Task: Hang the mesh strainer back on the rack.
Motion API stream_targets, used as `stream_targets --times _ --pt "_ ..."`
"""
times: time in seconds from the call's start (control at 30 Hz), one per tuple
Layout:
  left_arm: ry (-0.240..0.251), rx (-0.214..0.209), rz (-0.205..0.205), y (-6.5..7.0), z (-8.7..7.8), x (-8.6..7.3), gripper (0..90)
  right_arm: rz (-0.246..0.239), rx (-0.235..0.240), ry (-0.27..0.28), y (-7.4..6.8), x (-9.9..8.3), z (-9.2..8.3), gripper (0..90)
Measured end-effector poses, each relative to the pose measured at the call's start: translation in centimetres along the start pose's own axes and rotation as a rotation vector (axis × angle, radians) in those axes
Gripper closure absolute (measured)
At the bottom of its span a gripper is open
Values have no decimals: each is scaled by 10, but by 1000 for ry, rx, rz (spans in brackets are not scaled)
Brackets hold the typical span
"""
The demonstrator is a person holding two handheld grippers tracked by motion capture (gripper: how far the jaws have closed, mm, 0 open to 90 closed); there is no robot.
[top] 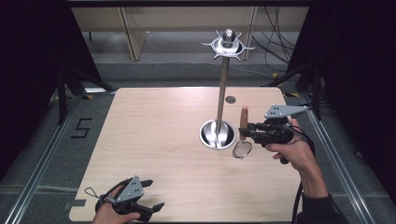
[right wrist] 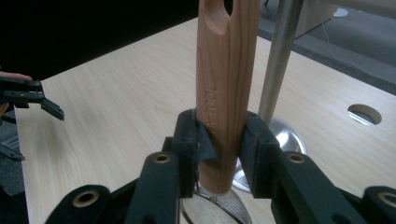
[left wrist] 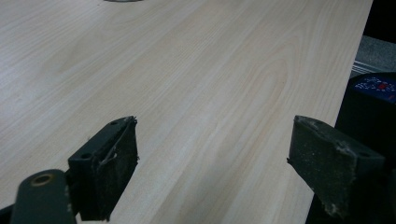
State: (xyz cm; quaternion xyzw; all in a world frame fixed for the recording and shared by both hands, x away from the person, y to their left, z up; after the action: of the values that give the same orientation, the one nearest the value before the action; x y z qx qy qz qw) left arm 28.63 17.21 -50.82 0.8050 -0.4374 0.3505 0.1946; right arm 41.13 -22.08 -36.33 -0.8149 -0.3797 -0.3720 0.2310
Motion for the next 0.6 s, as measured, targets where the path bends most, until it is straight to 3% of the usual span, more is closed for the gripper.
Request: stream_targets --times 0.03,0.07,0.1,0.13,0.17,0.2,0.23,0.33,0.37,0.43,0.47,0.6 --pt "0 -3 -3 0 0 0 152 12 -7 23 -2 1 1 706" --pt "1 -1 -2 0 0 0 152 4 2 3 -1 2 -1 706" --pt "-1 0 1 0 0 0 152 -13 -4 17 0 4 -1 706" --pt "-7 -4 2 0 0 0 152 12 -2 26 -3 5 -2 706" --pt "-1 0 1 0 0 0 152 -14 -2 17 -1 6 -4 706" --pt "0 0 -1 0 0 0 152 2 -2 16 -3 8 -5 706" --pt "0 1 0 0 0 0 152 -19 -4 28 -1 10 -5 706" --pt "-5 3 3 -1 0 0 152 -4 -9 26 -3 15 -9 706" --pt "0 0 -1 0 0 0 152 -25 -21 40 -2 17 -10 706" --pt "-2 1 -1 0 0 0 152 -9 -18 29 -4 21 -13 706" --pt "-7 2 4 -1 0 0 152 -16 -27 52 -4 23 -13 706" --pt "-2 1 0 0 0 0 152 -33 -28 41 -5 32 -17 706"
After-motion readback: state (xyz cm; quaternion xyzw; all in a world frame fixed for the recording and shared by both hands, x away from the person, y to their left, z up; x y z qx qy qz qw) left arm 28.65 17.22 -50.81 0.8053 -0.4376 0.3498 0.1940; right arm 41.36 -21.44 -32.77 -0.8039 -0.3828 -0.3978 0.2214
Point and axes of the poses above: each handheld gripper's, and its own axes: z roughly forward along the jaws, x roughly out of its top, y roughly to its right, the point moved 3 cm from there along z, roughly forward along the jaws, and after that the axes turned 7 degrees about -y, right-handed, at the moved point
